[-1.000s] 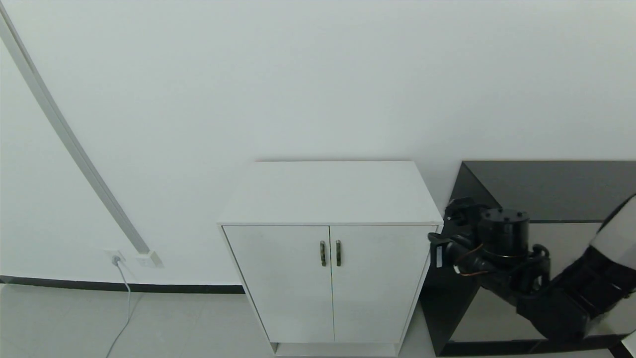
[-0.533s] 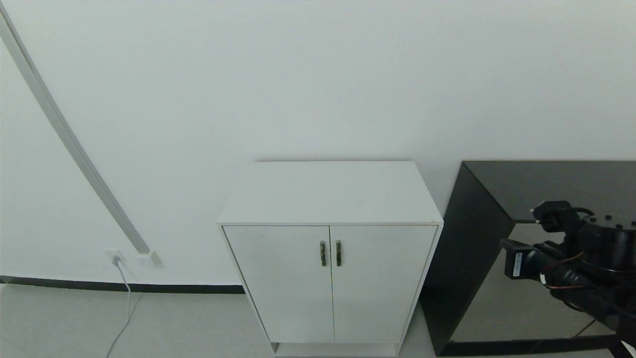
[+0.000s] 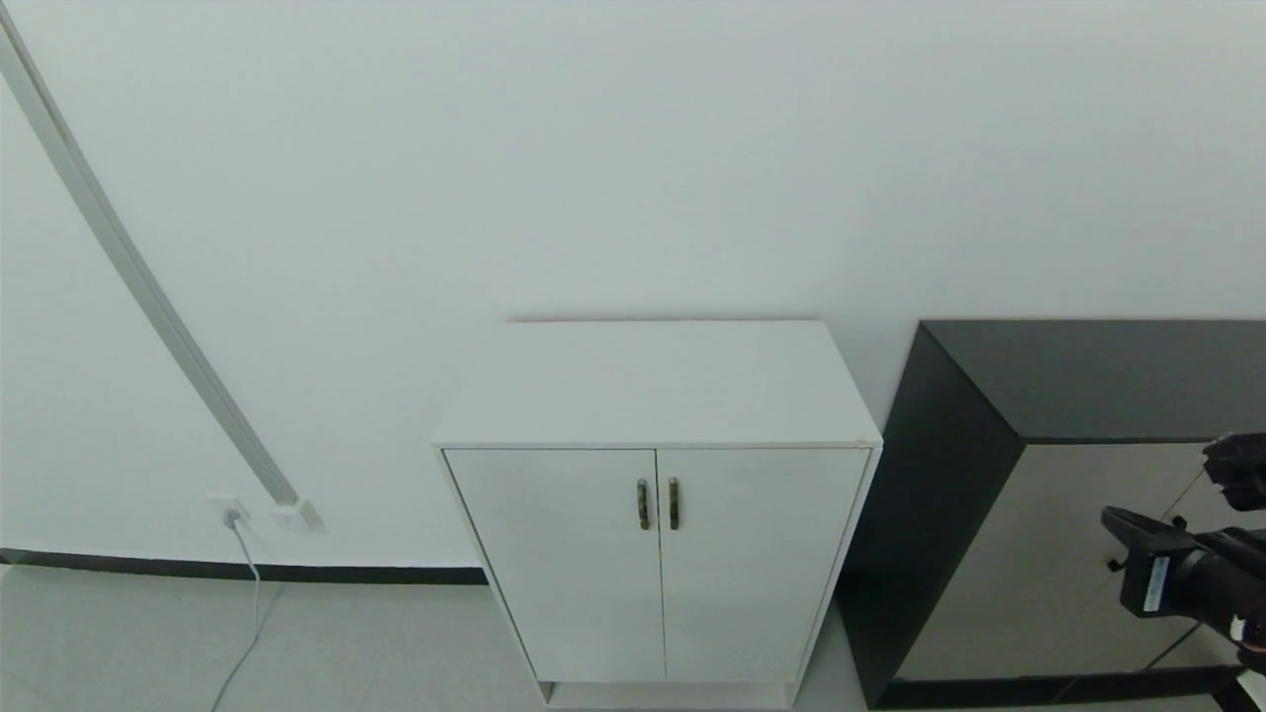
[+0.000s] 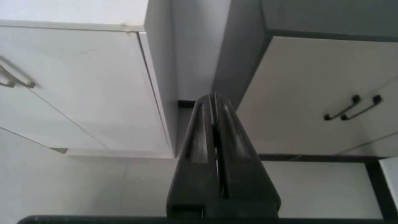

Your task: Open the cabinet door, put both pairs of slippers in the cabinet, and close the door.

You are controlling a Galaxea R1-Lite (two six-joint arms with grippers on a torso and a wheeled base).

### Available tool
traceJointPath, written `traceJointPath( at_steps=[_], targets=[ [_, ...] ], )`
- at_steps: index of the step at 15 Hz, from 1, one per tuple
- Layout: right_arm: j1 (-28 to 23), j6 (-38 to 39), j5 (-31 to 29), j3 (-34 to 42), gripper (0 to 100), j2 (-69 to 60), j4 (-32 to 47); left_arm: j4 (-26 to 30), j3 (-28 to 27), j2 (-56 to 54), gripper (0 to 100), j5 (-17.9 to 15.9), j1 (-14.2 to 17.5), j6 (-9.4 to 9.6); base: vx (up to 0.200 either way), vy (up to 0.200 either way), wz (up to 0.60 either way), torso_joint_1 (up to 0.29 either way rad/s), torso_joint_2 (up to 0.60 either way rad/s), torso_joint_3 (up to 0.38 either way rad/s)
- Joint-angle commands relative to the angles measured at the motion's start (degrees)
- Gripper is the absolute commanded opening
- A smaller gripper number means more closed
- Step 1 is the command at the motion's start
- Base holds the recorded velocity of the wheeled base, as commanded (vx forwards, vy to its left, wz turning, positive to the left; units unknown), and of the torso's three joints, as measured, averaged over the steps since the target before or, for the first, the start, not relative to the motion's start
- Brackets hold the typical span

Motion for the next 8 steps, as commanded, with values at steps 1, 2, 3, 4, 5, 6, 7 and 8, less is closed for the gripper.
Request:
traceJointPath(
  at_steps=[1,2,3,4,5,6,7,8],
  targets=[
    [0.0,-0.1,0.4,1.8,0,-11.8,6.7,0.0,0.0,0.0,0,0.0,0.0,-0.03,0.000,0.000,0.00,0.000,0.00,0.000],
    [0.0,-0.1,0.6,1.8,0,-13.2,8.3,0.0,0.0,0.0,0,0.0,0.0,-0.03,0.000,0.000,0.00,0.000,0.00,0.000],
    [0.0,-0.1,1.7,1.8,0,-18.1,13.5,0.0,0.0,0.0,0,0.0,0.0,-0.03,0.000,0.000,0.00,0.000,0.00,0.000],
    [0.0,0.0,3.1,1.8,0,-22.4,18.2,0.0,0.0,0.0,0,0.0,0.0,-0.03,0.000,0.000,0.00,0.000,0.00,0.000],
    [0.0,0.2,3.5,1.8,0,-25.8,22.2,0.0,0.0,0.0,0,0.0,0.0,-0.03,0.000,0.000,0.00,0.000,0.00,0.000],
    [0.0,0.3,3.7,1.9,0,-28.9,25.9,0.0,0.0,0.0,0,0.0,0.0,-0.03,0.000,0.000,0.00,0.000,0.00,0.000],
    [0.0,0.4,3.9,1.9,0,-31.7,29.6,0.0,0.0,0.0,0,0.0,0.0,-0.03,0.000,0.000,0.00,0.000,0.00,0.000],
    [0.0,0.4,5.3,2.3,0,-35.0,33.2,0.0,0.0,0.0,0,0.0,0.0,-0.03,0.000,0.000,0.00,0.000,0.00,0.000]
  ],
)
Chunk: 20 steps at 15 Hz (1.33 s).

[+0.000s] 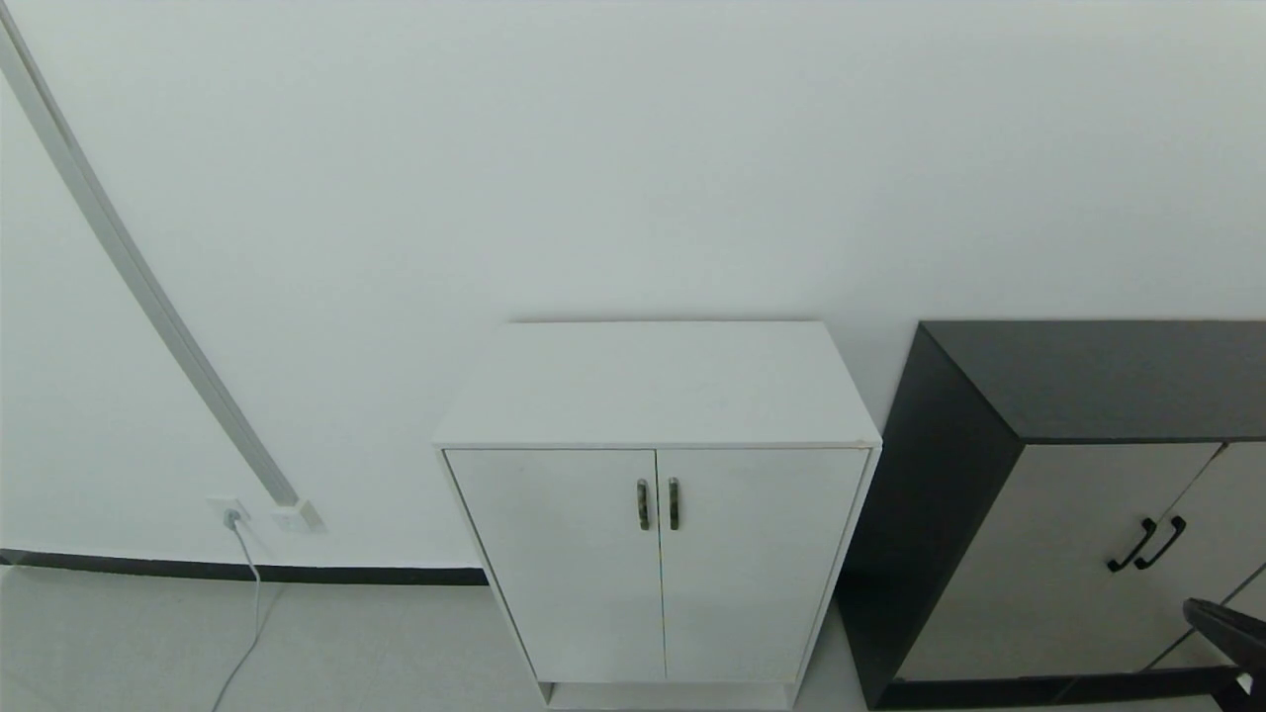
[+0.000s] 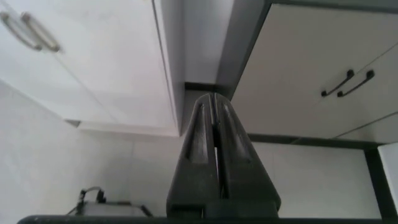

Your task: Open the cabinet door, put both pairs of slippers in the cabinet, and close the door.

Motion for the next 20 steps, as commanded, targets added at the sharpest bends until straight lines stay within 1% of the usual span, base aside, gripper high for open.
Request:
traceJointPath(
  at_steps=[1,2,4,6,7,9,12,13,16,20],
  targets=[
    [0.0,0.1,1.1,0.3,0,-8.7,4.1,0.0,0.0,0.0,0,0.0,0.0,-0.01,0.000,0.000,0.00,0.000,0.00,0.000],
    [0.0,0.3,2.8,1.4,0,-15.3,10.3,0.0,0.0,0.0,0,-0.1,0.0,-0.01,0.000,0.000,0.00,0.000,0.00,0.000],
    [0.1,0.3,2.9,1.8,0,-21.3,16.3,0.0,0.0,0.0,0,-0.1,0.0,-0.01,0.000,0.000,0.00,0.000,0.00,0.000],
    [0.1,0.3,4.3,1.8,0,-25.6,21.2,0.0,0.0,0.0,0,-0.1,0.0,-0.01,0.000,0.000,0.00,0.000,0.00,0.000],
    [0.2,0.3,5.2,1.9,0,-28.4,25.0,0.0,0.0,0.0,0,-0.1,0.0,-0.01,0.000,0.000,0.00,0.000,0.00,0.000],
    [0.3,0.3,6.8,2.1,0,-30.4,28.7,0.0,0.0,0.0,0,-0.1,0.0,-0.01,0.000,0.000,0.00,0.000,0.00,0.000],
    [0.4,-0.2,8.8,5.0,0,-33.2,29.0,0.0,0.0,0.0,0,-0.1,0.0,-0.01,0.000,0.000,0.00,0.000,0.00,0.000],
    [0.5,-0.8,9.2,6.9,0,-33.9,27.9,0.0,0.0,0.0,0,-0.1,0.0,-0.01,0.000,0.000,0.00,0.000,0.00,0.000],
    [0.3,-1.2,9.2,6.9,0,-36.6,27.2,0.0,0.0,0.0,0,-0.1,0.0,-0.01,0.000,0.000,0.00,0.000,0.00,0.000],
    [-3.9,-1.2,8.9,6.9,0,-42.1,27.2,0.0,0.0,0.0,0,-0.1,0.0,-0.01,0.000,0.000,0.00,0.000,0.00,0.000]
  ],
)
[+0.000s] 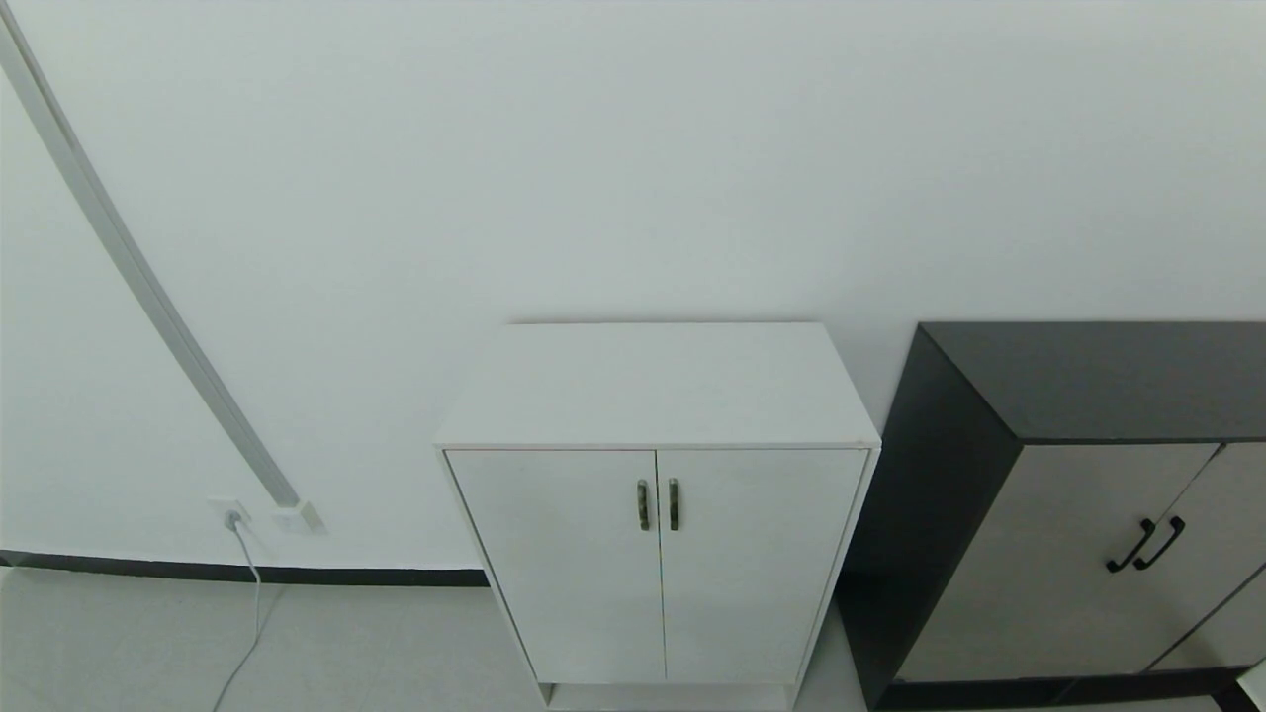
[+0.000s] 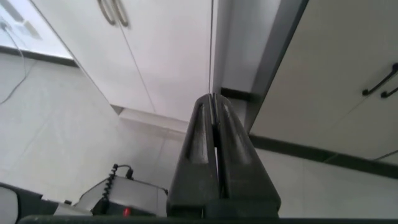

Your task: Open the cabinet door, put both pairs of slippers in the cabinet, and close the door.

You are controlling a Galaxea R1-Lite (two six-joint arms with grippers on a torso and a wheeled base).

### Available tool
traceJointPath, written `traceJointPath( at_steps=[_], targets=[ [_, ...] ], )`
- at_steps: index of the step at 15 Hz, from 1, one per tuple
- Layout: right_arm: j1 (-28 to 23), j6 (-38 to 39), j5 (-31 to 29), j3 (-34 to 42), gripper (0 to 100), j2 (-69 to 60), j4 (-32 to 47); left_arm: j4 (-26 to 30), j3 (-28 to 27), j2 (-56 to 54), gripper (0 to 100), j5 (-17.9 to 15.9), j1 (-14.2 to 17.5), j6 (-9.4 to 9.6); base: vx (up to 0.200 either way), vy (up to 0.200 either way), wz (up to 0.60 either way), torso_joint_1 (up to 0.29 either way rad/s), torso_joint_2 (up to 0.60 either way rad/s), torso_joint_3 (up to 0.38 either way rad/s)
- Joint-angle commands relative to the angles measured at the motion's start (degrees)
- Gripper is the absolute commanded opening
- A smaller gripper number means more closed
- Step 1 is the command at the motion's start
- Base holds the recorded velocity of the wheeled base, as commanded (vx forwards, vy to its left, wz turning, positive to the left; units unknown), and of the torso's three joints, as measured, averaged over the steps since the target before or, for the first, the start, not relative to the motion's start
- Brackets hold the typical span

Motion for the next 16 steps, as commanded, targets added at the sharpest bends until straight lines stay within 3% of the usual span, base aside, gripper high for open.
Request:
traceJointPath(
  at_steps=[1,9,11,16],
  targets=[
    [-2.5,0.1,0.1,0.0,0,-3.5,0.0,0.0,0.0,0.0,0,0.0,0.0,-0.01,0.000,0.000,0.00,0.000,0.00,0.000],
    [-6.1,0.5,0.1,0.0,0,-14.0,-0.1,0.0,0.0,0.0,0,0.1,0.0,-0.19,0.000,0.000,0.00,0.000,0.00,0.000],
    [-6.1,3.9,-0.4,0.0,0,-14.0,-0.2,0.0,0.0,0.0,0,0.1,0.0,-0.19,0.000,0.000,0.00,0.000,0.00,0.000],
    [-6.1,5.5,-5.1,0.0,0,-14.0,-0.6,0.0,0.0,0.0,0,0.1,0.0,-0.27,0.000,0.000,0.00,0.000,0.00,0.000]
  ],
)
